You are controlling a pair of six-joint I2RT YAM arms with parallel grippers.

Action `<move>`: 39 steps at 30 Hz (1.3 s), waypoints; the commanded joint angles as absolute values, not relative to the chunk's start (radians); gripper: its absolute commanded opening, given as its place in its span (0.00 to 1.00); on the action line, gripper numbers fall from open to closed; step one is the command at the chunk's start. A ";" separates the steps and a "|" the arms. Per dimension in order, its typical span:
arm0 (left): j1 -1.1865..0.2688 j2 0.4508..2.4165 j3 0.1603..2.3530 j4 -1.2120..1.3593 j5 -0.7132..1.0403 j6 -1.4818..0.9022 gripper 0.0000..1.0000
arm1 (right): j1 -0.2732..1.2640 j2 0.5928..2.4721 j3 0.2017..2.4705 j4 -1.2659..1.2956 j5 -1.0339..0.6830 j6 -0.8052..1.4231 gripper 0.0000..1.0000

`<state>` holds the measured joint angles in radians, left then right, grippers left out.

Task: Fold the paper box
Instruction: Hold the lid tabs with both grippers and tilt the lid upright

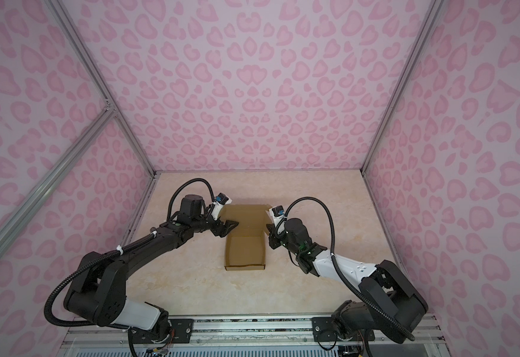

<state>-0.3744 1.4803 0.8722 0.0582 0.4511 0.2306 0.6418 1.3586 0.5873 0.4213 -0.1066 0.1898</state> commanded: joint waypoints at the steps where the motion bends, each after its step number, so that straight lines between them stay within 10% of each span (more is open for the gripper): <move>1: -0.374 1.449 0.868 0.097 0.427 0.179 0.84 | 0.646 1.349 0.600 0.344 -0.015 0.200 0.01; 20: -0.365 1.245 0.805 -0.042 0.077 0.055 0.95 | 0.578 1.199 0.583 0.168 -0.006 0.181 0.00; 39: -0.228 1.474 0.914 0.052 0.683 0.188 0.95 | 0.648 1.024 0.569 0.067 -0.319 0.160 0.00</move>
